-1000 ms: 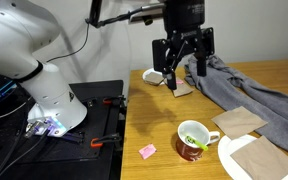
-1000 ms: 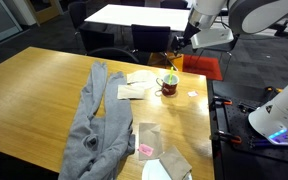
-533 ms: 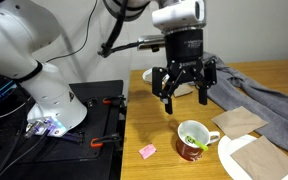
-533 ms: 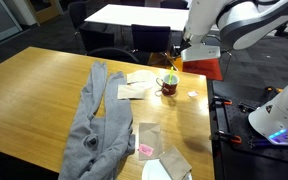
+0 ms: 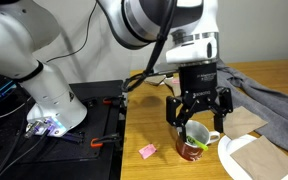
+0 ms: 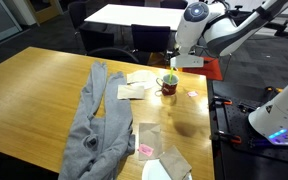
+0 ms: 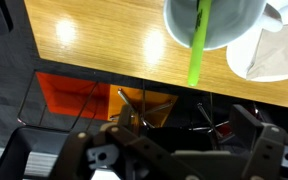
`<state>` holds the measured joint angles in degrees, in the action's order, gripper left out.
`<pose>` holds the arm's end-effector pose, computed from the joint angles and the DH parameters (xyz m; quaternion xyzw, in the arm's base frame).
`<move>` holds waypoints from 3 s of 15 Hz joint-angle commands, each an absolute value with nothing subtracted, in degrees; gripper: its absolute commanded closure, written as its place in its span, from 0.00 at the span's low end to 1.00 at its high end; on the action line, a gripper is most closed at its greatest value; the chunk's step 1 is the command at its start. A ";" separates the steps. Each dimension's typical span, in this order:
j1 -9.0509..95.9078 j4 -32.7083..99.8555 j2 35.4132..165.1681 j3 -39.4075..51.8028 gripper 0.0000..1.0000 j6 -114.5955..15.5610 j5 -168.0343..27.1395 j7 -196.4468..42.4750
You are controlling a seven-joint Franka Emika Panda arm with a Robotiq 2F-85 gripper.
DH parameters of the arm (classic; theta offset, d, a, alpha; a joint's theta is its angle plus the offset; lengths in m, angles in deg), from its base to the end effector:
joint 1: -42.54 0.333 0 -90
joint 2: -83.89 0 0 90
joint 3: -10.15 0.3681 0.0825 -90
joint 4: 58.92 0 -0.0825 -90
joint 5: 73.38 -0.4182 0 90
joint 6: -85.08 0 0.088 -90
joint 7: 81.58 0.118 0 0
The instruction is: Remove the highlighter from the mug cup and place it on the table
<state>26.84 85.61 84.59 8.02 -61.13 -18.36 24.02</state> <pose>0.4594 -0.1413 0.2853 0.7563 -0.6001 0.1859 0.1825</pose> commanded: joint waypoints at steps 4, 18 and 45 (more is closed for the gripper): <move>32.18 80.02 92.13 3.59 0.00 -61.64 -11.51 33.49; 36.12 75.74 100.36 1.91 0.49 -61.00 -8.98 39.01; 42.95 84.24 71.21 4.72 0.96 -59.12 -27.53 -12.28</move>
<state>40.75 82.68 73.18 5.44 -57.24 -21.36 -1.73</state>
